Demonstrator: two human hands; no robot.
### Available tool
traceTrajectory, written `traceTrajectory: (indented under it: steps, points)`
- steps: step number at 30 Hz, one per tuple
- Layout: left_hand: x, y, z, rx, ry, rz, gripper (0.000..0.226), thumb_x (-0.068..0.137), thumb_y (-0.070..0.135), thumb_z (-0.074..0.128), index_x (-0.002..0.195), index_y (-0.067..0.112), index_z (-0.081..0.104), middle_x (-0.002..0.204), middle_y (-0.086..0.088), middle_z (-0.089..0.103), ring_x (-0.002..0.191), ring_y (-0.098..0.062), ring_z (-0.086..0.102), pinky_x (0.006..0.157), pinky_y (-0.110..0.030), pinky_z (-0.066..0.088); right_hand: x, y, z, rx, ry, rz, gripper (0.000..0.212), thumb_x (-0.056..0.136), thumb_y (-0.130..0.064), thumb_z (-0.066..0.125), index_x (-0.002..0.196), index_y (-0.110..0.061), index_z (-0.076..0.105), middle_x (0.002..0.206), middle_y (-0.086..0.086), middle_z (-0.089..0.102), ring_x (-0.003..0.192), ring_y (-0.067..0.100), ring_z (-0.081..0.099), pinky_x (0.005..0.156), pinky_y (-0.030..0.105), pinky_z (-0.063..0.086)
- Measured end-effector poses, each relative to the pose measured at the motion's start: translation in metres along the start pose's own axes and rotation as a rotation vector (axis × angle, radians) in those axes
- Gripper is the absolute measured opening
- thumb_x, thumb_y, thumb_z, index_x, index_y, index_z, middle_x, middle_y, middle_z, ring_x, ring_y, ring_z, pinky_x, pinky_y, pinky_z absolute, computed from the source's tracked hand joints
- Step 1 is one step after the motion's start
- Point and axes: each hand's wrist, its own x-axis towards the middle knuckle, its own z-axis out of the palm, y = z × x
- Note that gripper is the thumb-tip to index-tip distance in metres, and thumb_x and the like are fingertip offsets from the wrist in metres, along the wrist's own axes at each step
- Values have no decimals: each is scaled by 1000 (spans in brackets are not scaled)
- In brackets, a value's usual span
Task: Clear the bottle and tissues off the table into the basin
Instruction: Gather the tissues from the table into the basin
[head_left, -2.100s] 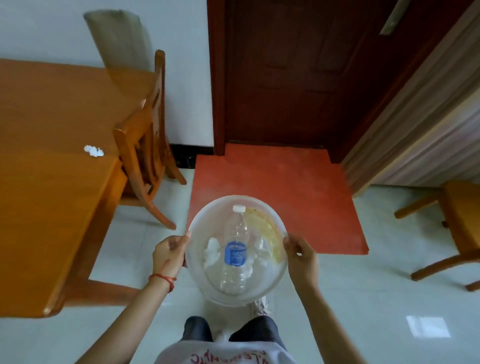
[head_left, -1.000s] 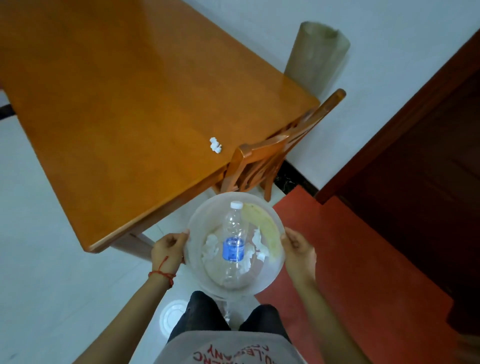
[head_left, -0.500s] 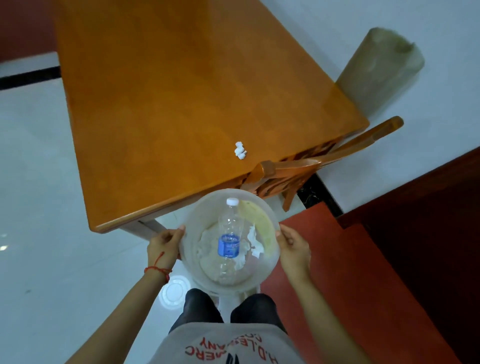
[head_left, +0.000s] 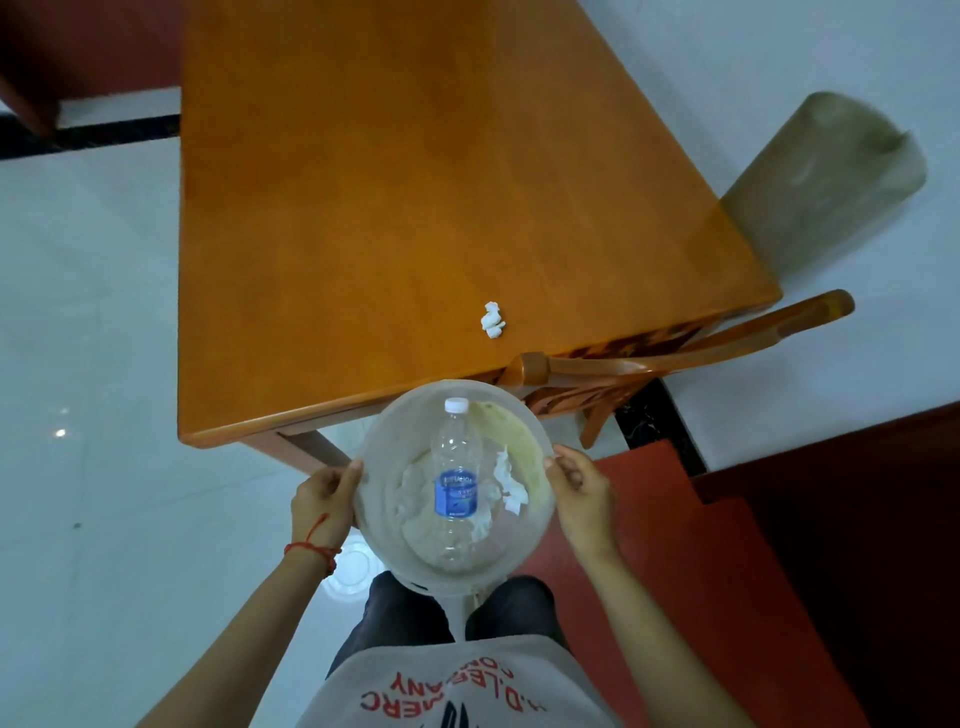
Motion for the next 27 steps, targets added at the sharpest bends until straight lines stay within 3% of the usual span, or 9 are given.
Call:
traceTrajectory:
  steps: [3,7,15,23,27]
  points:
    - [1,2,-2,12,1,3,36,90,31,50,85,-1,64,87,-14,63,83,-34,57,86,-53,52,0,1,-1,-51,-3,-6,28,87,-18,60,113,-10,62,97,3,65,78,7,60,63,5,45]
    - [7,0,-6,22,5,10,36,91,32,49,85,0,64,87,-13,63,82,-36,56,85,-52,52,-4,-8,-9,-84,35,-76,29,86,-17,61,114,-12,61,109,5,64,82,0,57,68,6,44]
    - [11,-3,-7,25,-1,-1,35,91,31,49,88,-1,64,88,-12,63,83,-37,57,86,-50,50,-1,-79,-27,98,87,-279,29,85,-14,62,111,-27,58,99,-12,62,88,-10,59,74,6,47]
    - [12,-6,-9,16,5,-15,35,91,31,49,90,-1,64,89,-11,62,83,-35,57,88,-49,50,61,-128,-17,109,96,-361,30,85,-19,62,115,-13,61,105,2,63,84,-13,58,70,4,46]
    - [12,-8,-9,29,22,-8,29,91,31,49,82,7,62,86,-11,62,81,-34,57,86,-46,50,113,-143,-3,-62,-47,-345,37,86,-27,61,120,-14,57,117,5,62,95,5,58,72,8,44]
